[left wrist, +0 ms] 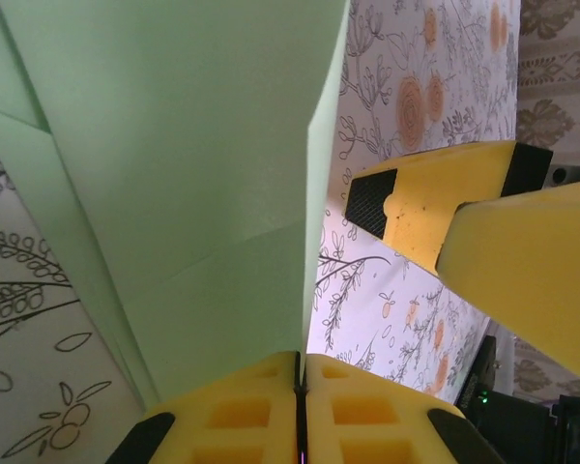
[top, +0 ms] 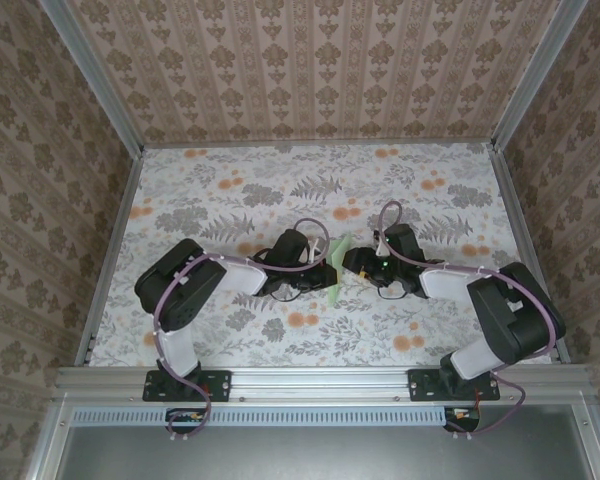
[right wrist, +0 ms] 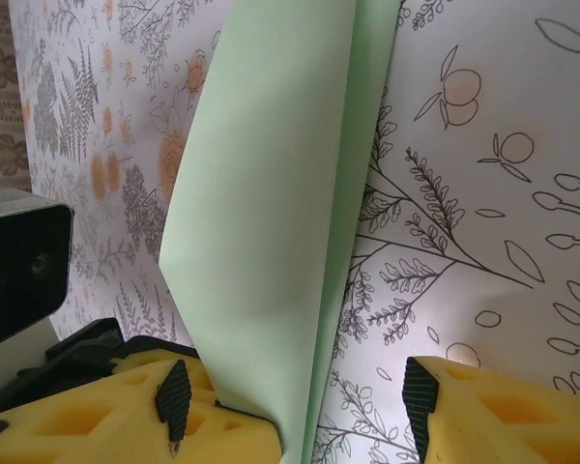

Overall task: Fold a paper plane with a square sheet of paper (fold left side to right side)
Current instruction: Fold the wing for the fifth time at the center of the table.

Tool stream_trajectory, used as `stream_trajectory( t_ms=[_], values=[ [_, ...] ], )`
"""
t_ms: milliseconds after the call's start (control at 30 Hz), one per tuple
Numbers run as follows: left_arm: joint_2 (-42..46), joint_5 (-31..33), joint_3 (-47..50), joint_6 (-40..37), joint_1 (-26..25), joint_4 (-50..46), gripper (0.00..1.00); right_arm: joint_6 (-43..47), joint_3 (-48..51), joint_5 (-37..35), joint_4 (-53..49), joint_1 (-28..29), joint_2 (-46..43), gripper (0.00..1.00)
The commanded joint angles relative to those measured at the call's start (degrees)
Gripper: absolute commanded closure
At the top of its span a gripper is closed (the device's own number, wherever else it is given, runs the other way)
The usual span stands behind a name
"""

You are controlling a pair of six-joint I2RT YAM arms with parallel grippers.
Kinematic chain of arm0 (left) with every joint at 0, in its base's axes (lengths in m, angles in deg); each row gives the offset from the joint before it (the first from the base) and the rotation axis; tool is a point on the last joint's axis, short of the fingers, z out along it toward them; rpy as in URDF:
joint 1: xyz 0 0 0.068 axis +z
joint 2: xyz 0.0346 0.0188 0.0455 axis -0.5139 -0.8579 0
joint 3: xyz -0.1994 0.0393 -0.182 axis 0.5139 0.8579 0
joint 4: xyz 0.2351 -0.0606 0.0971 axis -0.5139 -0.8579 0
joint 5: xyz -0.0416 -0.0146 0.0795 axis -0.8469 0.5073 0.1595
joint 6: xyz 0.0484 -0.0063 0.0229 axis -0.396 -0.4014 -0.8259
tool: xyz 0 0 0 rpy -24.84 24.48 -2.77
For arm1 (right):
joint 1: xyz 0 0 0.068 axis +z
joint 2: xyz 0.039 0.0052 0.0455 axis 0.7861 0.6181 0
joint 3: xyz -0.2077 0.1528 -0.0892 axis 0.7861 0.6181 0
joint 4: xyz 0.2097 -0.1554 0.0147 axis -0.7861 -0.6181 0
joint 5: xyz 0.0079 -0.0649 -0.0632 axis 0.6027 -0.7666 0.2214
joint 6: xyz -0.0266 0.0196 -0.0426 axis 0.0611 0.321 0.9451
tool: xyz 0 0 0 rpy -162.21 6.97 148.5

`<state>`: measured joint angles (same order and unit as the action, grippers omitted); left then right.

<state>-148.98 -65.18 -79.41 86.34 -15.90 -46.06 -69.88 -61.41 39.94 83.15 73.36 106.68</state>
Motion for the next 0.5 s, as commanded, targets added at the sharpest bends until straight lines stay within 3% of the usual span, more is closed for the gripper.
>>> stream_trajectory(
  t_ms=[0, 467],
  values=[
    [-0.68, -1.8, 0.63, 2.87, 0.41, 4.33, 0.91, -1.75, -0.44, -1.14, 3.17, 0.29, 1.6, 0.37],
    [-0.99, -1.43, 1.56, 5.31, 0.96, 5.38, 0.91, -2.63, -4.31, -1.46, 4.98, 0.34, 7.45, 0.44]
  ],
)
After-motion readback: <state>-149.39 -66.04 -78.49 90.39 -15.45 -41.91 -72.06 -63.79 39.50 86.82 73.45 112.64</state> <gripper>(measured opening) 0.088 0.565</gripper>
